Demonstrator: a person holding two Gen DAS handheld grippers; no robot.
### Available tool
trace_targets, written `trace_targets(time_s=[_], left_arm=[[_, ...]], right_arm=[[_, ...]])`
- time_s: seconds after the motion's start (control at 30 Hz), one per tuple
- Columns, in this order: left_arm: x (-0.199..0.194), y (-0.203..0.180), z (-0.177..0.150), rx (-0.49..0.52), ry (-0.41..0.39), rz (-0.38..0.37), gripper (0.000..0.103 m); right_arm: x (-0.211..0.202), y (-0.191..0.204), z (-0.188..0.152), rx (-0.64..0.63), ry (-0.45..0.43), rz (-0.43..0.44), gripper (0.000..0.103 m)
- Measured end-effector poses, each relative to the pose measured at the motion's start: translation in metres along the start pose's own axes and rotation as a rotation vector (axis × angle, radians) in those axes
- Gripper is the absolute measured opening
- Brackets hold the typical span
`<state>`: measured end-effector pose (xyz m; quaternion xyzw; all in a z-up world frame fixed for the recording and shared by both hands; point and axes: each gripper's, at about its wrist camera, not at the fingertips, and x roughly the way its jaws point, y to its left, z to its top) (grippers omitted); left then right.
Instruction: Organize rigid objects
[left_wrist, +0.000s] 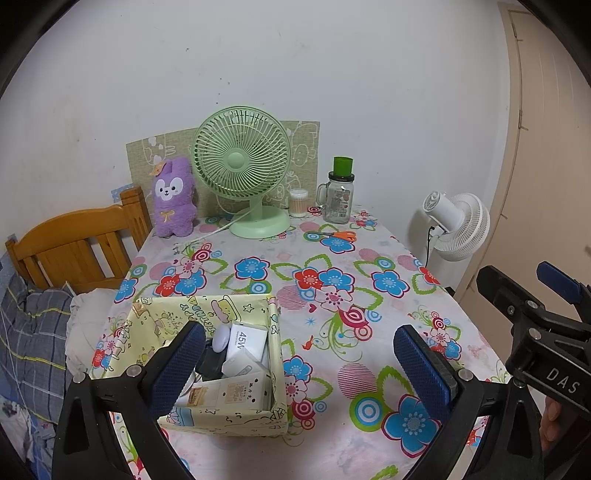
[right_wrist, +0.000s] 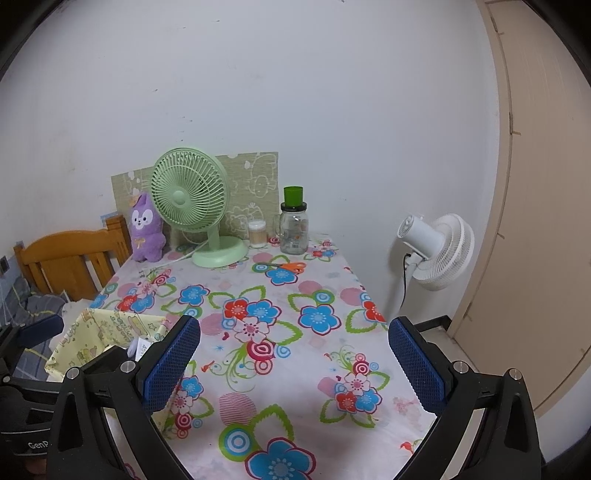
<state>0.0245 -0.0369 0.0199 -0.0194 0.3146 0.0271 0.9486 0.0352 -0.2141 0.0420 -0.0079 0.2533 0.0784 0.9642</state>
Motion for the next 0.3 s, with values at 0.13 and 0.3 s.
trace_targets(time_s=[0.13, 0.3], left_arm=[[0.0002, -0.0002, -0.0001, -0.001, 0.001, 0.002, 0.103], [-0.0001, 0.0013, 0.0008, -0.001, 0.002, 0.010, 0.103]], right_arm=[[-0.0005, 0.0019, 0.0004, 0.001, -0.002, 0.000, 0.103], [-0.0006, 0.0011, 0.0001, 0.002, -0.001, 0.002, 0.103]])
